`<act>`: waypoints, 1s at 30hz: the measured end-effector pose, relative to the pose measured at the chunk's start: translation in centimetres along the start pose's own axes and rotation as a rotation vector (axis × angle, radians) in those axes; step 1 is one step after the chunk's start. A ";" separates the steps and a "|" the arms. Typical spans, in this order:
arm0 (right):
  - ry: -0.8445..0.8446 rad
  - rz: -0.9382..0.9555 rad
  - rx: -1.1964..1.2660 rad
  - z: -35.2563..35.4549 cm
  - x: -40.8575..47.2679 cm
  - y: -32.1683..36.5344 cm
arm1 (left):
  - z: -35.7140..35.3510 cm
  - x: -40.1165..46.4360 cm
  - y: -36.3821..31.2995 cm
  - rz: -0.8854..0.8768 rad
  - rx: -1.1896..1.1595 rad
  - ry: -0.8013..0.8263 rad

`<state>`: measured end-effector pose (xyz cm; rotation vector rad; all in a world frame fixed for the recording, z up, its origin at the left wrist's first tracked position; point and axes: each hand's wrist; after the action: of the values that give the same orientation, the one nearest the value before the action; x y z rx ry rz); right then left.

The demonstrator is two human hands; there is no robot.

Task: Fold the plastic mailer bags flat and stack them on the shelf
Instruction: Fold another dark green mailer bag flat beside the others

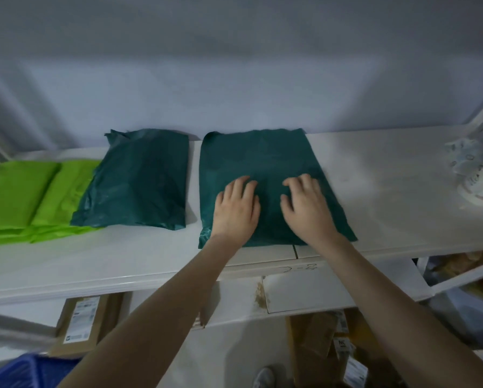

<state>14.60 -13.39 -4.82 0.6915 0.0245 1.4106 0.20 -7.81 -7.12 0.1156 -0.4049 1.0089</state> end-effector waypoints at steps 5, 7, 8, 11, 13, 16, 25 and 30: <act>0.133 0.136 0.024 -3.0 -1.0 4.3 | 1.4 -2.0 4.8 0.274 -0.009 0.054; 0.185 0.143 0.024 -3.9 -1.6 5.2 | 1.3 -3.0 6.4 0.319 -0.023 0.101; 0.220 0.134 0.018 -4.3 -1.8 5.3 | 1.0 -3.4 7.1 0.322 -0.010 0.130; 0.334 0.086 0.004 -5.3 -2.6 5.7 | 1.2 -4.5 7.8 0.347 -0.040 0.237; 0.368 0.063 -0.005 -5.8 -3.1 5.7 | 1.8 -5.1 7.1 0.339 -0.115 0.283; 0.370 0.057 -0.004 -6.3 -3.5 5.5 | 2.0 -5.6 6.2 0.330 -0.200 0.257; 0.399 0.050 -0.029 -6.5 -3.4 5.4 | 1.9 -6.0 6.8 0.363 0.000 0.225; 0.403 0.052 -0.027 -6.7 -3.7 5.4 | 1.8 -6.5 6.9 0.365 0.010 0.257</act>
<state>6.29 -13.89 -9.17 0.3783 0.3051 1.5785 -9.13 -9.79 -8.53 -0.0833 -0.1873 1.3667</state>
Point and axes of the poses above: each hand's wrist, its own x-axis towards the middle knuckle, its own z-axis out of the back of the hand, y = z × x, and after that the axes turned 13 degrees about x, right-handed
